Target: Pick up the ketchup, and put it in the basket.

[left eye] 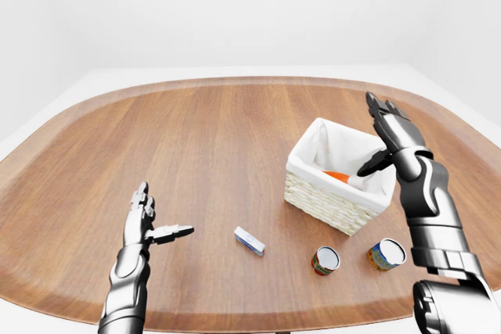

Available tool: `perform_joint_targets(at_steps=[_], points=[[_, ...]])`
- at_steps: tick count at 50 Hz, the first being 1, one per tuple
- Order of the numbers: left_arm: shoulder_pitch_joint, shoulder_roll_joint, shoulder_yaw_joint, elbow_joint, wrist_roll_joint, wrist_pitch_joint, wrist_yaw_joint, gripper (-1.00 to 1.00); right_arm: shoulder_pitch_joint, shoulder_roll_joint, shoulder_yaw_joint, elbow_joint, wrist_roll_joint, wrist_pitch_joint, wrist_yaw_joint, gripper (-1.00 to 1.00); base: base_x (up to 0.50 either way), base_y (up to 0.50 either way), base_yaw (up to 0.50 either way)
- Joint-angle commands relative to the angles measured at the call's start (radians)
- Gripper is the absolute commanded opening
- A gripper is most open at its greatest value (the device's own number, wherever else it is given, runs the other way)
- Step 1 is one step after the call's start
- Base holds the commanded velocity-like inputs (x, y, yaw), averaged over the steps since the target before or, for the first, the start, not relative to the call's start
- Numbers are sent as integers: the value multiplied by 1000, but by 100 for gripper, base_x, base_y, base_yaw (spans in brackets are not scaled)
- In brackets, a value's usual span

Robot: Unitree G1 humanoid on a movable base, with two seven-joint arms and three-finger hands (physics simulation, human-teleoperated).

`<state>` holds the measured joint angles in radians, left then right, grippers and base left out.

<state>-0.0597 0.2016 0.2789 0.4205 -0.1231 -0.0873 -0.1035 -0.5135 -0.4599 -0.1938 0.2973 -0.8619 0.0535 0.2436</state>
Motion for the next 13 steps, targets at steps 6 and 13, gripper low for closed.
perform_joint_targets(at_steps=[6,13], points=[[8,-3,3,-18,1,0,-2,100,4,6,-5,-51,5,11,18,100,0,0,0],[8,-4,5,-16,1,0,-3,100,5,23,-17,-133,47,34,69,100,0,0,0]])
